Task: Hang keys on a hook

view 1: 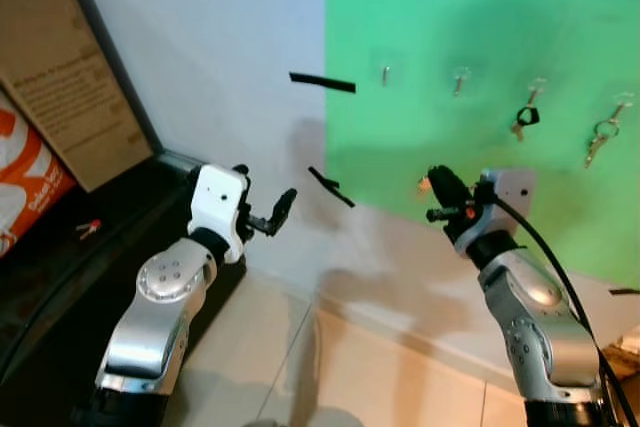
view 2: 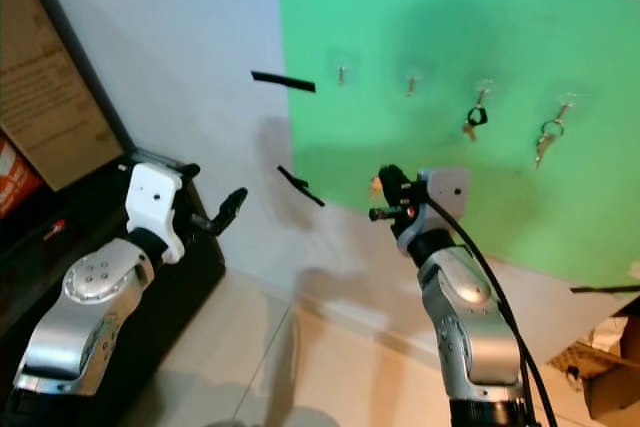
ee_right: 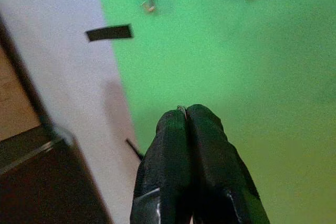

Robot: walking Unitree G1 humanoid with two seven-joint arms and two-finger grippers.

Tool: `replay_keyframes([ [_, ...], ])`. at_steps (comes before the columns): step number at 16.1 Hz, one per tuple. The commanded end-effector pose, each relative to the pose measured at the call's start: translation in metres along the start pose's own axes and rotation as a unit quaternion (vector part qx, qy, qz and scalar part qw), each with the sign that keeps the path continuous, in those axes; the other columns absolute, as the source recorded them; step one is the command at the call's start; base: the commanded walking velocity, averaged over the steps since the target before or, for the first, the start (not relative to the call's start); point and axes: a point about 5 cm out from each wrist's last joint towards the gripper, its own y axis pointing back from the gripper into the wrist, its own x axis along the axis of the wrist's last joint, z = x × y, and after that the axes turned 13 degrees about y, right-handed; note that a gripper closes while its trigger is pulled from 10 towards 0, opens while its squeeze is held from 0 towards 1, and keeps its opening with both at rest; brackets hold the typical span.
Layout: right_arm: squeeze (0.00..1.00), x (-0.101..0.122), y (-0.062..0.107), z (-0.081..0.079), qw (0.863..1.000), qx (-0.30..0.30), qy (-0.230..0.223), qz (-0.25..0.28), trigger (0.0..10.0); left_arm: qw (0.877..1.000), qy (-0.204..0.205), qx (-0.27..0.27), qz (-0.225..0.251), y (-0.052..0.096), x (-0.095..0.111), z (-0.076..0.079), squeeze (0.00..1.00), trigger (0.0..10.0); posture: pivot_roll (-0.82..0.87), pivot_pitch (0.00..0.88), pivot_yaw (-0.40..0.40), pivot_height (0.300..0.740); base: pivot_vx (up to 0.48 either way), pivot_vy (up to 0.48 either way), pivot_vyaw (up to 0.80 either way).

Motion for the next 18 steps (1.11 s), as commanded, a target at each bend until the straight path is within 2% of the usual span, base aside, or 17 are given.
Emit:
replay_keyframes([
  [1,0.00,0.006,-0.001,0.009,0.999,-0.034,0.018,0.011,10.0,1.000,-0.001,-0.005,-0.002,-0.002,0.003,-0.002,0.00,10.0,-0.03,0.000,0.080,0.740,0.364,0.000,0.00],
  [3,0.00,0.008,-0.003,0.015,0.999,-0.051,0.010,0.017,10.0,1.000,-0.001,-0.008,-0.003,-0.003,0.003,-0.002,0.00,10.0,-0.03,0.000,0.084,0.740,0.379,0.000,0.80],
  [7,0.00,0.011,-0.005,0.013,0.999,-0.041,0.011,0.027,10.0,1.000,-0.002,-0.011,-0.004,-0.003,0.003,-0.001,0.00,10.0,-0.03,0.000,0.082,0.740,0.382,0.000,0.80],
  [9,0.00,0.012,-0.004,0.016,0.998,-0.059,-0.016,0.035,10.0,1.000,-0.010,-0.008,-0.007,-0.003,0.003,-0.002,0.00,10.0,-0.03,0.000,0.081,0.740,0.157,0.000,0.00],
  [12,0.00,0.011,0.000,0.019,0.997,-0.063,-0.011,0.033,10.0,0.999,-0.010,-0.033,-0.016,-0.004,0.001,-0.001,0.00,10.0,-0.03,0.000,0.082,0.740,0.000,0.000,0.00],
  [15,0.00,0.011,0.006,0.026,0.996,-0.081,-0.012,0.035,10.0,0.995,-0.006,-0.092,-0.032,-0.003,-0.001,0.006,0.00,10.0,-0.04,0.000,0.082,0.740,0.000,0.000,0.00],
  [18,0.00,0.022,0.009,0.037,0.992,-0.115,-0.020,0.057,10.0,0.983,0.002,-0.176,-0.045,0.002,-0.001,0.018,0.00,10.0,-0.05,0.000,0.083,0.740,0.000,0.000,0.00],
])
